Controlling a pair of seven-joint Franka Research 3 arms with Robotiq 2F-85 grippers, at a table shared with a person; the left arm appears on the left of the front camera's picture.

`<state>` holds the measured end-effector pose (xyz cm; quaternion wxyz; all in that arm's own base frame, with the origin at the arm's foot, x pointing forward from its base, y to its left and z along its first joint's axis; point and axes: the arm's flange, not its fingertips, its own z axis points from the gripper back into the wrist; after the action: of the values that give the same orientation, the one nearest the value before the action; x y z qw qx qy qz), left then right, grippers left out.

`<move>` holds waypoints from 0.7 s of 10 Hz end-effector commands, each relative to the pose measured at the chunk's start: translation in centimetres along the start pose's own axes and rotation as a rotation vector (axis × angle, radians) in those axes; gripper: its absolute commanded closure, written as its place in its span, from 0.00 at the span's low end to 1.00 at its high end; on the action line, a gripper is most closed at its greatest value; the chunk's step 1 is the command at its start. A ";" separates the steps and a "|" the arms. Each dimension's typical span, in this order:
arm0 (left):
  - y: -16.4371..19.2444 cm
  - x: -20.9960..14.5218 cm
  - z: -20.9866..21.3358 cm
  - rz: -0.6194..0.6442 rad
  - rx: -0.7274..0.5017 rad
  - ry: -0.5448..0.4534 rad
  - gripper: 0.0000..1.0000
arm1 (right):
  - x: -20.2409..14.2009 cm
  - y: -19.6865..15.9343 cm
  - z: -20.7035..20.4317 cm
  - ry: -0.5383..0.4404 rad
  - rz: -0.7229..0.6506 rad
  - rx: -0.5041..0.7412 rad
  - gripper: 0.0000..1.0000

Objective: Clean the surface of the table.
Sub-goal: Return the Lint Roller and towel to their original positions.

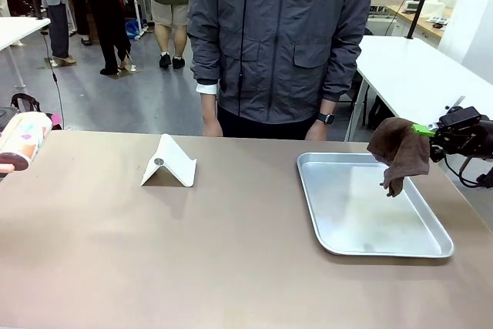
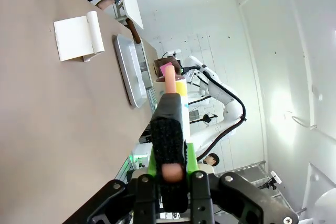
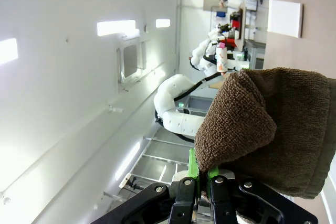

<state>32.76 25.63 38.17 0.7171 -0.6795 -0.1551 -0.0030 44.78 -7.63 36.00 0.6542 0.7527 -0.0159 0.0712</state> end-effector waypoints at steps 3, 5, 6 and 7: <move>-0.6 -0.1 0.0 -0.015 -0.024 -0.011 0.78 | -0.2 0.6 -0.2 0.002 0.011 0.004 0.93; -1.0 0.5 -0.9 -0.006 0.031 -0.012 0.78 | 0.7 0.2 -0.8 0.016 0.012 -0.010 0.93; -2.4 0.9 -2.6 -0.026 0.057 0.012 0.78 | 1.6 0.5 -2.0 -0.002 0.017 -0.038 0.93; -3.9 1.5 -4.5 -0.038 0.040 0.029 0.78 | 2.6 0.8 -3.6 0.004 0.023 -0.060 0.93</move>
<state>34.07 23.78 40.13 0.7337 -0.6610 -0.1557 -0.0222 45.82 -5.93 36.22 0.6653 0.7419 -0.0154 0.0816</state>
